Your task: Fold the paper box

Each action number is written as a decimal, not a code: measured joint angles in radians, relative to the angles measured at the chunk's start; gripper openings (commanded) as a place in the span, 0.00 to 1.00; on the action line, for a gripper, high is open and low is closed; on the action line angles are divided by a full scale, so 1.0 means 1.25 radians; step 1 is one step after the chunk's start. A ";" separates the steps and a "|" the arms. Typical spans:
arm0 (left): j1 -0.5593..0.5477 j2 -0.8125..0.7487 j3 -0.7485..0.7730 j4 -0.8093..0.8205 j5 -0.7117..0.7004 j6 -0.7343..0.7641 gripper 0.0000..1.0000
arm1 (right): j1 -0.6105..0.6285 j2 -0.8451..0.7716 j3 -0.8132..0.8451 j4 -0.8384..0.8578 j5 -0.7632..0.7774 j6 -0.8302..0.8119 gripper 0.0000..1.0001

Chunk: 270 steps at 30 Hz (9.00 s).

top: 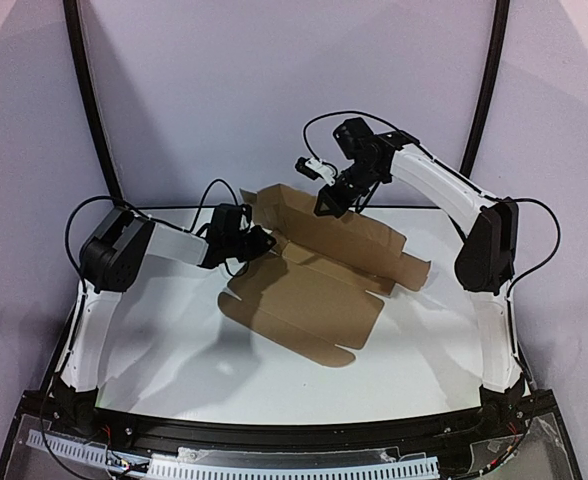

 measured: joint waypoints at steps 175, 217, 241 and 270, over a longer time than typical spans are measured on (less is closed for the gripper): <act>-0.102 -0.431 -0.518 0.108 0.110 0.334 0.86 | 0.269 -0.286 -1.301 1.882 0.605 -0.928 0.00; -0.171 -0.279 -0.441 0.316 -0.102 0.396 0.80 | 0.276 -0.441 -1.225 1.441 0.640 -0.677 0.00; -0.122 -0.160 -0.314 0.373 -0.104 0.339 0.78 | 0.211 -0.352 -1.109 1.394 0.622 -0.695 0.00; -0.067 -0.111 -0.196 0.369 -0.105 0.345 0.99 | 0.115 -0.264 -0.891 1.200 0.550 -0.669 0.00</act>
